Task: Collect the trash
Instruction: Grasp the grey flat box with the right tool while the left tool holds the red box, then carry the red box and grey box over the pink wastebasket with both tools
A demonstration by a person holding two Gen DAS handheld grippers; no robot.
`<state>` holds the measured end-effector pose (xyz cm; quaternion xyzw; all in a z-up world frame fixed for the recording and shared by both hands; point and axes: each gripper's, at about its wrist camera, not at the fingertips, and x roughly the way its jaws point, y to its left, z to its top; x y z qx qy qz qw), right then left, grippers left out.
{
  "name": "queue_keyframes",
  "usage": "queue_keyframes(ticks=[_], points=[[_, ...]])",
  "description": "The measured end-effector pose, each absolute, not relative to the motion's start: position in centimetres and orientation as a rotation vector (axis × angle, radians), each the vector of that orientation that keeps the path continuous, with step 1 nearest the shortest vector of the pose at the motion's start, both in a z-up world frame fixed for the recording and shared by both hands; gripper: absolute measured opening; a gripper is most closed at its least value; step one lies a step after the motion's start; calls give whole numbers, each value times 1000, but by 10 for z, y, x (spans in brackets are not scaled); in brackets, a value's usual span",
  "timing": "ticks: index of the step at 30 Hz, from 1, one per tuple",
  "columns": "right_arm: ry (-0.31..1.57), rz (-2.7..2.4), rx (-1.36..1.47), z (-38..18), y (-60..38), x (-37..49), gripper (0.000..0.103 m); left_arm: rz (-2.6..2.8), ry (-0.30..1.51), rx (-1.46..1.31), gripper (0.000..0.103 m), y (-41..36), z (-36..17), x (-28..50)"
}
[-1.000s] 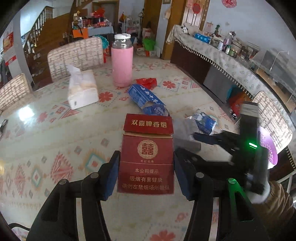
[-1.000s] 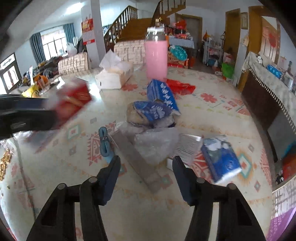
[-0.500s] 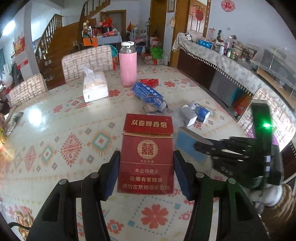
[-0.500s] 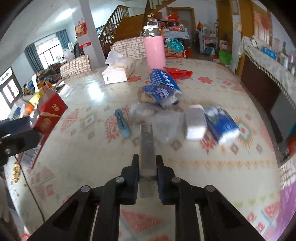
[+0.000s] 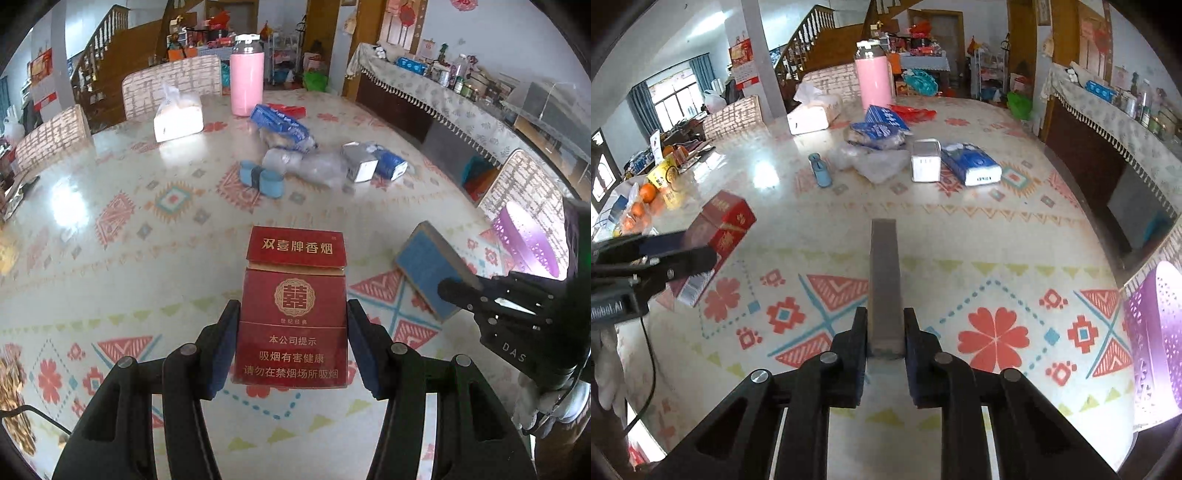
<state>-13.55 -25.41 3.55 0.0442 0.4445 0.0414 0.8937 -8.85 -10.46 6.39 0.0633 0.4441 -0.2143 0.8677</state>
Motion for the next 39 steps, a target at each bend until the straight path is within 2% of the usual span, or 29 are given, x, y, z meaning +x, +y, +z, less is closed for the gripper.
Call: queue_keyframes(ticks=[3,5,6,7,8,9,24,39], points=[[920,75,75,32,-247,-124,48,-428,921,148,56,-107,63,-96],[918,79,68,30,-242,-117,49,-415,910,164,56,-108,64,-100],[920,84,67,29,-240,-115,48,-408,905,174,56,-109,64,-102],[919,90,64,28,-237,-115,30,-399,898,186,56,-109,64,-103],[920,84,55,27,-236,-114,19,-388,890,197,56,-110,65,-105],[917,90,57,27,-235,-115,18,-383,885,202,56,-110,65,-106],[807,44,184,56,-289,-161,18,-393,838,258,56,-144,73,-110],[744,-36,294,64,-372,-195,18,-483,825,375,56,-236,74,-116]])
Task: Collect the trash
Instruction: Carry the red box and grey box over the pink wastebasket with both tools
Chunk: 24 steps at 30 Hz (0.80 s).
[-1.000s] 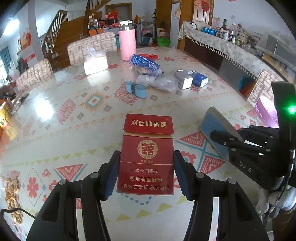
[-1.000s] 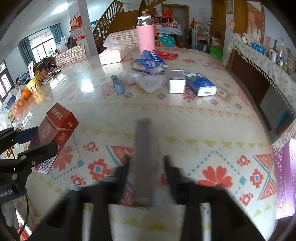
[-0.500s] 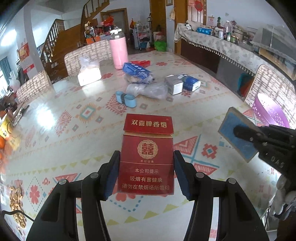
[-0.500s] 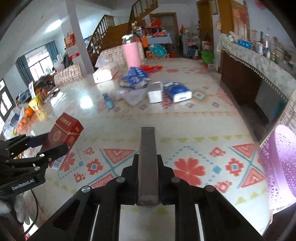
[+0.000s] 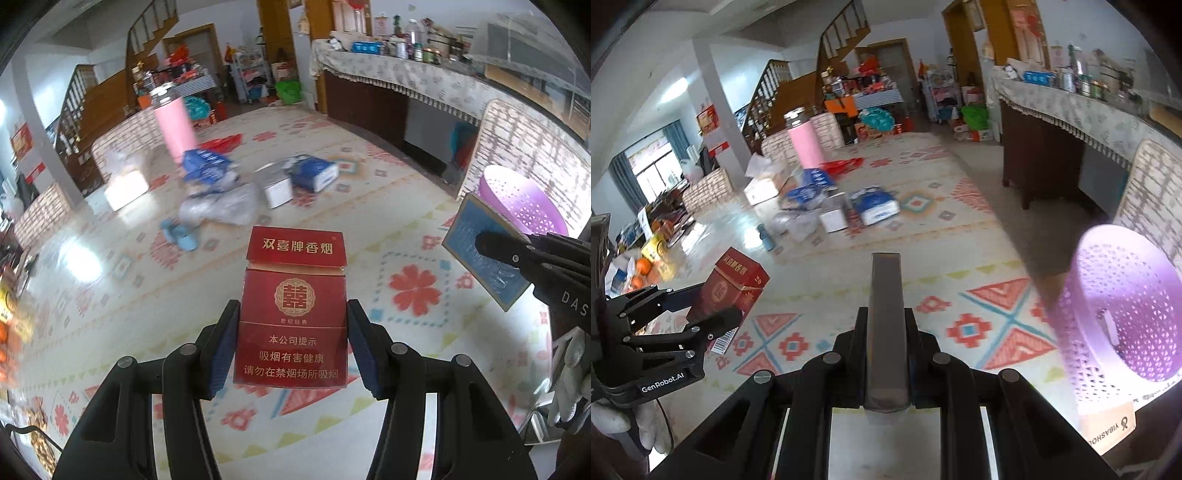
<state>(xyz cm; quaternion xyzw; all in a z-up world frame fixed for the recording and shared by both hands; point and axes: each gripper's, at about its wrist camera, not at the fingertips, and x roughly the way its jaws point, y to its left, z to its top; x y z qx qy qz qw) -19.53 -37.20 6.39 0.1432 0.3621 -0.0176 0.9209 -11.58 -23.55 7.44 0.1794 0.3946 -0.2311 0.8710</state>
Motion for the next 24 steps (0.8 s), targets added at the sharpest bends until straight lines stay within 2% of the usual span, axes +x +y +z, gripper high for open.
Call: queue_keyframes(ticks=[10,24], points=[[706,-146,352,69,-451,-226,18,-610,849,402,56,-320,77,-117],[687,-361,441,69,-562,-261,18,-913,862,358,56,-479,109,-111]])
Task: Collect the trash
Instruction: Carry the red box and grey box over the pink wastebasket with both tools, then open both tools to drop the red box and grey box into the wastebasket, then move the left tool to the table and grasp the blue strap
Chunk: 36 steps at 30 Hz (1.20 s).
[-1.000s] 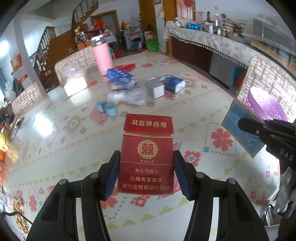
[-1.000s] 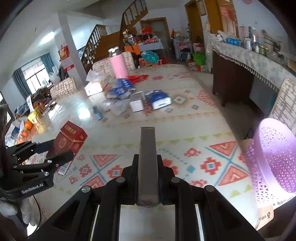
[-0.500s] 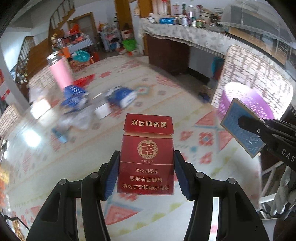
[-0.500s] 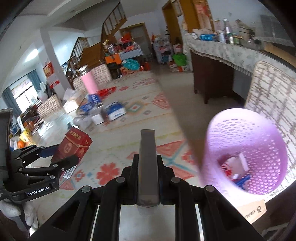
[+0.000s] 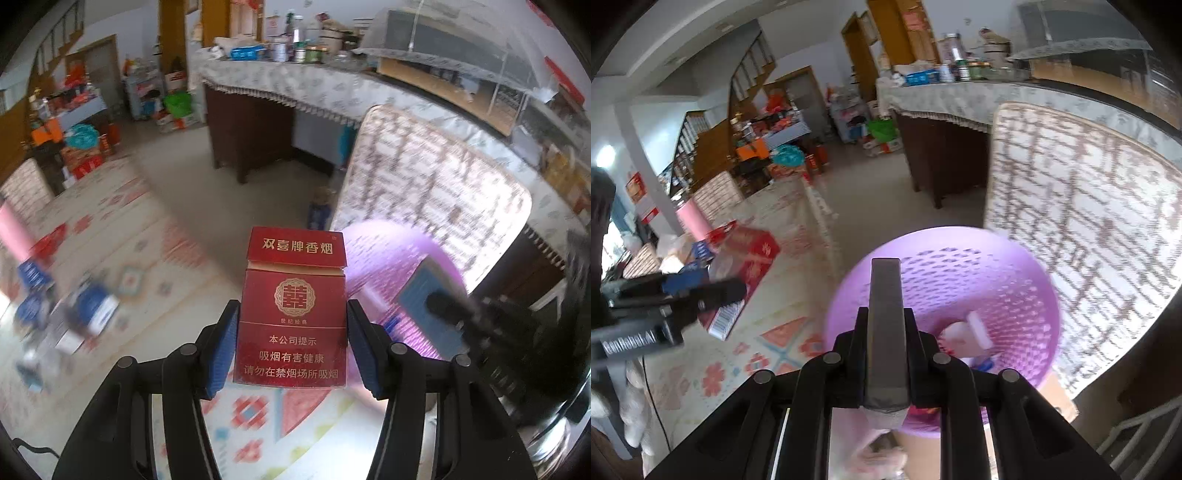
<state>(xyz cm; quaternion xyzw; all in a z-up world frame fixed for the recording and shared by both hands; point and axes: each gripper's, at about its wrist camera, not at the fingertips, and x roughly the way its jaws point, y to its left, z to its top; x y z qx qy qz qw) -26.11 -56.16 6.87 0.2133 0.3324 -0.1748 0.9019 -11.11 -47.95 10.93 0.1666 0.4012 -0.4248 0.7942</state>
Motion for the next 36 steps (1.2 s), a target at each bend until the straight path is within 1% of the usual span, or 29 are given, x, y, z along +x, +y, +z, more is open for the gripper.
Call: queue_keyframes(ticks=[6,9,11,12,13,15,17,18,19,20,21,22,23,25,27,28,33,36], points=[[694,-418,465,65,-588,-265,19,-1046,906,296,57,-523,115,-106],[682,-416,507,61,-596,-264,21,-1034,920,286,65,-533,111,-103],[675,-412,524,60,-595,-265,31,-1016,923,293,70,-529,106,-104],[671,-409,528,59,-594,-265,42,-1006,920,299,71,-525,104,-104],[668,-407,528,58,-593,-265,50,-992,917,306,71,-519,101,-104],[668,-401,526,58,-587,-265,52,-961,922,318,74,-509,97,-103],[671,-386,531,58,-583,-263,53,-941,931,314,75,-496,93,-101],[670,-381,535,59,-580,-263,56,-932,935,311,75,-486,91,-99],[667,-377,537,60,-578,-261,63,-926,938,308,75,-481,90,-99],[660,-371,538,61,-575,-261,67,-916,945,306,75,-472,89,-98],[646,-369,535,64,-571,-261,75,-912,950,307,75,-465,88,-98],[626,-369,532,67,-567,-262,81,-907,955,305,75,-457,87,-98],[605,-370,530,70,-564,-262,84,-894,960,298,75,-446,86,-98],[549,-362,531,78,-555,-265,96,-885,972,279,75,-431,85,-97],[498,-338,539,86,-545,-267,99,-860,991,261,75,-412,83,-95],[494,-310,545,89,-538,-264,100,-853,1003,250,75,-401,81,-95],[534,-204,512,89,-496,-242,99,-807,1046,159,75,-339,73,-90],[565,-145,502,84,-465,-223,99,-708,1003,143,75,-291,74,-84]])
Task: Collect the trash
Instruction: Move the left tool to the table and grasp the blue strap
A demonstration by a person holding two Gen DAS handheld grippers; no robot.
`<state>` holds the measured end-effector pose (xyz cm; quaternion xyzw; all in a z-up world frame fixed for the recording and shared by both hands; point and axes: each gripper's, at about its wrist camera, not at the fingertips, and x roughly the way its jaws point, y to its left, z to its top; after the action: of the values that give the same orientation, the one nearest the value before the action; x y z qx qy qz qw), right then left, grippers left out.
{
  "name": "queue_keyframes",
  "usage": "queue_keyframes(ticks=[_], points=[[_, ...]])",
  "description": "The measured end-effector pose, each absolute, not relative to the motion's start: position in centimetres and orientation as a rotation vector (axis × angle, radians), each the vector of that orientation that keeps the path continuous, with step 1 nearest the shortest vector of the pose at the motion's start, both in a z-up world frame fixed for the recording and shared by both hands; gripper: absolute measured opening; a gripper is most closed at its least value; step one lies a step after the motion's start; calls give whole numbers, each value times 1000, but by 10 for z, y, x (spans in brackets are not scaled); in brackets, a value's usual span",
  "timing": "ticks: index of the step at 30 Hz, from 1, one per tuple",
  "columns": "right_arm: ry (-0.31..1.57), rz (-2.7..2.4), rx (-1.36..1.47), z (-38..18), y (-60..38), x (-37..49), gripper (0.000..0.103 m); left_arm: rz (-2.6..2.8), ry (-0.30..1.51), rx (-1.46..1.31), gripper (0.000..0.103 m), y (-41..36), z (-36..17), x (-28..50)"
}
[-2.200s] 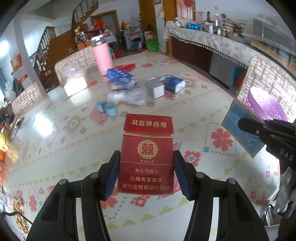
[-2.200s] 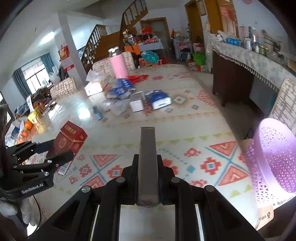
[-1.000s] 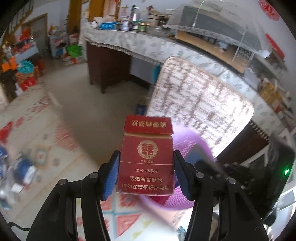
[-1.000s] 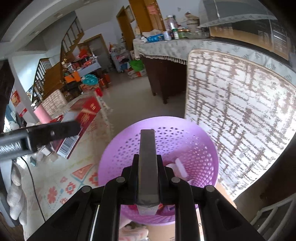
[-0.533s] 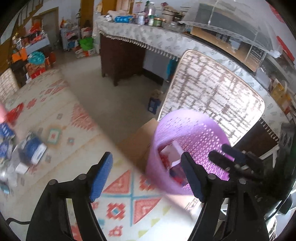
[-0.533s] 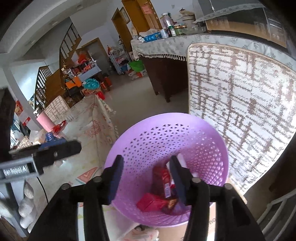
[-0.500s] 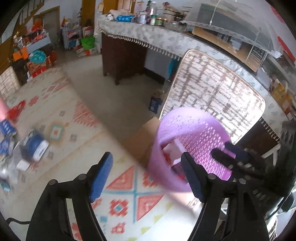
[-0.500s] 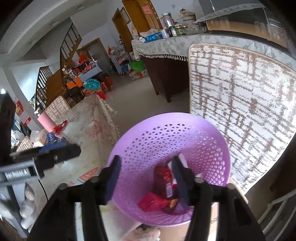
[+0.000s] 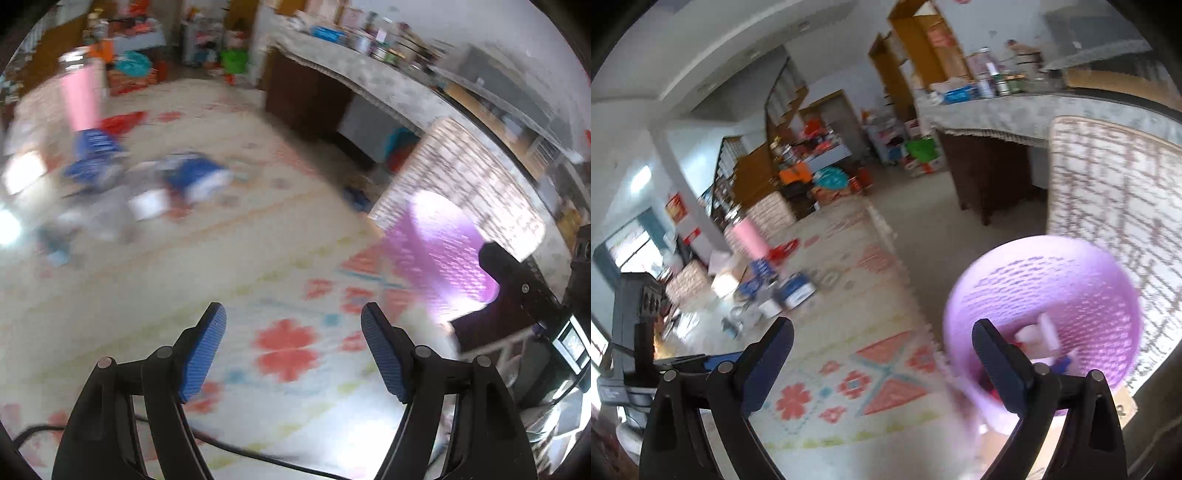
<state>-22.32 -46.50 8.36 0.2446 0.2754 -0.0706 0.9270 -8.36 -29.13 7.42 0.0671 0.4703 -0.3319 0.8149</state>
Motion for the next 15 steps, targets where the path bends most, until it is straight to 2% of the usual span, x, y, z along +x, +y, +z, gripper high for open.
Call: queue_keyframes(ticks=[4,11,15], points=[[654,-50,537,65,-433,-185,99,-553,945,178,75,-232,74,-65],[747,-15,478,39,-370,-118,97,-389,1044,56,75,-126,54,-15],[767,-25,422,32,-346,-86,95,-376,1067,1,75,-100,47,3]])
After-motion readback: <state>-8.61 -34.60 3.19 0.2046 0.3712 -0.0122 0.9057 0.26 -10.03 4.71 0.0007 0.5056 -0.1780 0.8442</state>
